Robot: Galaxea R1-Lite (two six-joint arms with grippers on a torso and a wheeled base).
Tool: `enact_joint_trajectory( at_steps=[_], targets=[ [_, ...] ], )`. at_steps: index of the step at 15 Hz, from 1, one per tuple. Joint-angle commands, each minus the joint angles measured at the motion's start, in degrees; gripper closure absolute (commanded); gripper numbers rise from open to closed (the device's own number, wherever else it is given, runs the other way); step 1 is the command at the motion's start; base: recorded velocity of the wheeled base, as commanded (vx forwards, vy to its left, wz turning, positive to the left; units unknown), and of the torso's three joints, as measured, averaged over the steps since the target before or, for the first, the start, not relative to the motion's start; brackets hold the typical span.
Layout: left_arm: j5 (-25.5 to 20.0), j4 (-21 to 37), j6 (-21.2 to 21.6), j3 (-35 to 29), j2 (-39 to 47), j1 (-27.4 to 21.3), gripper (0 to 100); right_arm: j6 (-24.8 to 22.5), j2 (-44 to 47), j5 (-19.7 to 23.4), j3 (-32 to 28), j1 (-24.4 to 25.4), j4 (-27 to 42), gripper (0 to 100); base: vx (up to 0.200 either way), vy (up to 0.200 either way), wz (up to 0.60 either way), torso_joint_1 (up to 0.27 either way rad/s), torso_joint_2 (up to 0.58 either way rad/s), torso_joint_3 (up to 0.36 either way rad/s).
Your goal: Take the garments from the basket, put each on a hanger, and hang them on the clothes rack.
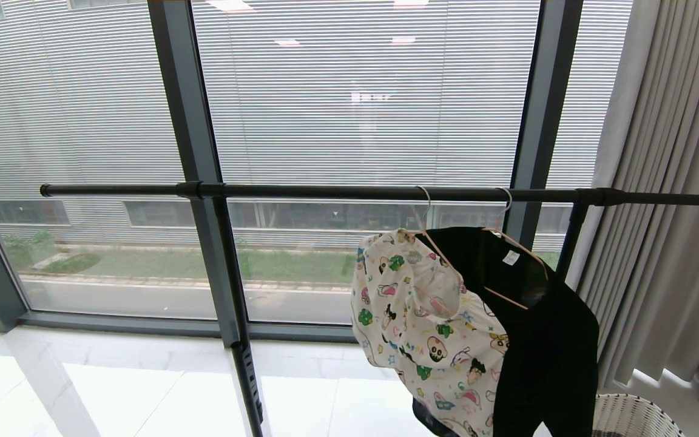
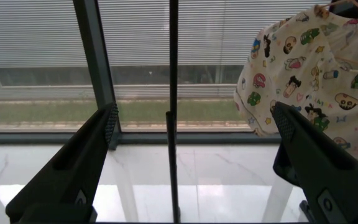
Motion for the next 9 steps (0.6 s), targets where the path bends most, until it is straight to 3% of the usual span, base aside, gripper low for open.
enact_joint_trajectory(
  at_steps=[1, 9],
  targets=[
    [-0.08, 0.02, -0.01, 0.0, -0.02, 0.0, 0, 0.02, 0.1, -0.01, 0.03, 0.04, 0.0, 0, 0.0, 0.0, 0.0, 0.0, 0.0, 0.0],
    [-0.08, 0.02, -0.01, 0.0, -0.02, 0.0, 0, -0.86, 0.1, -0.01, 0.03, 0.04, 0.0, 0, 0.0, 0.0, 0.0, 0.0, 0.0, 0.0]
  ],
)
